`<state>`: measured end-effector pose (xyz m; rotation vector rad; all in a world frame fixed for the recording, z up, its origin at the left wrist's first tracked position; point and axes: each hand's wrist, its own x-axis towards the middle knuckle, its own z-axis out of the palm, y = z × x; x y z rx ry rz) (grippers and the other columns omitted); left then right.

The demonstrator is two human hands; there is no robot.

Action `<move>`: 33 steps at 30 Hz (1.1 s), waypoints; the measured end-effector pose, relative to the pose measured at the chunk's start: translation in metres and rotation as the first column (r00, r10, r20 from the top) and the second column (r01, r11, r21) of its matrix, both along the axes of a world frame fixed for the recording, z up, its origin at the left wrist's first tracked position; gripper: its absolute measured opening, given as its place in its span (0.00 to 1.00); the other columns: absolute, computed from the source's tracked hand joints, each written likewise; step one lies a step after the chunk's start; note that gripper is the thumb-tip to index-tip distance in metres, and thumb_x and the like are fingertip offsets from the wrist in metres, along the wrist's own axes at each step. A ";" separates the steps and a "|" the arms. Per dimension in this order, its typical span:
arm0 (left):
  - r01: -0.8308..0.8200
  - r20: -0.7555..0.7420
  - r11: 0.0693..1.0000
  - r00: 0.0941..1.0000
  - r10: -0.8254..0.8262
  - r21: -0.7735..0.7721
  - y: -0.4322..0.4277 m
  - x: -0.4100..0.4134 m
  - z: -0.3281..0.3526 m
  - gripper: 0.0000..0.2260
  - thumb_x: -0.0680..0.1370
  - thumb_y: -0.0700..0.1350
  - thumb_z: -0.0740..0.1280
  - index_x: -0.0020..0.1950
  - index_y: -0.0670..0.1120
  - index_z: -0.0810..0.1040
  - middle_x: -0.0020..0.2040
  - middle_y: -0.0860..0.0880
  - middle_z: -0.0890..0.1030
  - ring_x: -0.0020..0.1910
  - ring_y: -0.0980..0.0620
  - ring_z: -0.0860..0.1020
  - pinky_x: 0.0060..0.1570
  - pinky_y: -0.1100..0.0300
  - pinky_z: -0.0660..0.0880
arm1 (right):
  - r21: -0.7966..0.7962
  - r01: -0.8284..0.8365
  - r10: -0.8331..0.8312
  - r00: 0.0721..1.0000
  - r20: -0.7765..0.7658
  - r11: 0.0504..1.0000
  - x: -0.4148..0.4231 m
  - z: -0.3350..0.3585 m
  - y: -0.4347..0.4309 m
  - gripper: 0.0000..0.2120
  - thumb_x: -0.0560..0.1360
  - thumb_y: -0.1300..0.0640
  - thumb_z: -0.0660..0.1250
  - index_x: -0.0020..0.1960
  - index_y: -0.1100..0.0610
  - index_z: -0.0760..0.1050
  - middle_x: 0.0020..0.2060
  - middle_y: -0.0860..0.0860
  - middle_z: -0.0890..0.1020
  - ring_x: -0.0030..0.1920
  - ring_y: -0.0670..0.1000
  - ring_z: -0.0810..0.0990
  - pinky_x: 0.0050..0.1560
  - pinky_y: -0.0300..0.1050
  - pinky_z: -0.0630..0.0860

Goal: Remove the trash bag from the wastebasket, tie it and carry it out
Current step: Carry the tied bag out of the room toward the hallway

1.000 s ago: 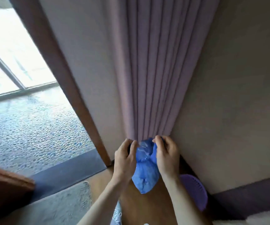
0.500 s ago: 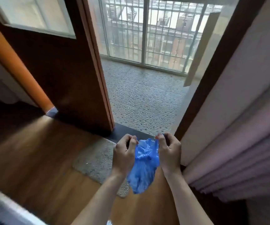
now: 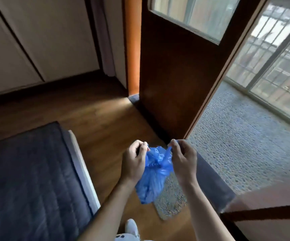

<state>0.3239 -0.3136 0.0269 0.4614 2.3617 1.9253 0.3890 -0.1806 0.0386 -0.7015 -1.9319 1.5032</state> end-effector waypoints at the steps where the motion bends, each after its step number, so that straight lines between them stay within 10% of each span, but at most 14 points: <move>1: -0.031 0.000 1.000 1.000 0.031 0.005 -0.011 -0.012 0.001 0.14 0.79 0.49 0.60 0.37 0.43 0.74 0.29 0.60 0.76 0.29 0.61 0.71 0.34 0.59 0.68 | -0.008 -0.036 0.036 0.999 -0.002 0.999 -0.016 -0.001 -0.010 0.13 0.79 0.55 0.66 0.36 0.52 0.77 0.25 0.42 0.74 0.28 0.47 0.70 0.31 0.47 0.67; 11: -0.289 0.069 0.957 0.955 0.288 0.007 -0.103 -0.107 -0.006 0.14 0.78 0.49 0.60 0.36 0.44 0.75 0.28 0.58 0.74 0.29 0.58 0.69 0.34 0.58 0.66 | -0.044 -0.292 0.294 0.955 0.029 0.955 -0.138 -0.007 -0.087 0.12 0.78 0.56 0.66 0.36 0.56 0.78 0.26 0.47 0.75 0.30 0.47 0.70 0.32 0.49 0.69; 15: -0.359 0.065 0.933 0.931 0.358 0.002 -0.120 -0.146 -0.005 0.13 0.78 0.47 0.61 0.35 0.47 0.74 0.29 0.53 0.73 0.28 0.59 0.69 0.32 0.63 0.65 | -0.052 -0.366 0.369 0.928 0.060 0.929 -0.188 -0.009 -0.103 0.13 0.77 0.54 0.65 0.36 0.59 0.76 0.29 0.63 0.75 0.30 0.51 0.70 0.34 0.57 0.73; 23: -0.439 0.110 0.896 0.896 0.431 0.065 -0.116 -0.267 -0.012 0.13 0.81 0.38 0.61 0.36 0.41 0.73 0.30 0.48 0.70 0.29 0.59 0.68 0.32 0.68 0.64 | -0.067 -0.426 0.430 0.899 0.086 0.902 -0.316 -0.016 -0.097 0.12 0.77 0.54 0.66 0.36 0.56 0.76 0.26 0.49 0.73 0.29 0.48 0.71 0.31 0.53 0.72; 33: -0.477 0.103 0.879 0.875 0.474 0.006 -0.087 -0.447 -0.012 0.14 0.80 0.45 0.61 0.38 0.37 0.73 0.30 0.50 0.70 0.30 0.56 0.67 0.33 0.61 0.65 | -0.041 -0.478 0.480 0.875 0.067 0.877 -0.521 -0.013 -0.076 0.21 0.77 0.50 0.64 0.36 0.66 0.67 0.27 0.60 0.67 0.30 0.51 0.64 0.32 0.61 0.70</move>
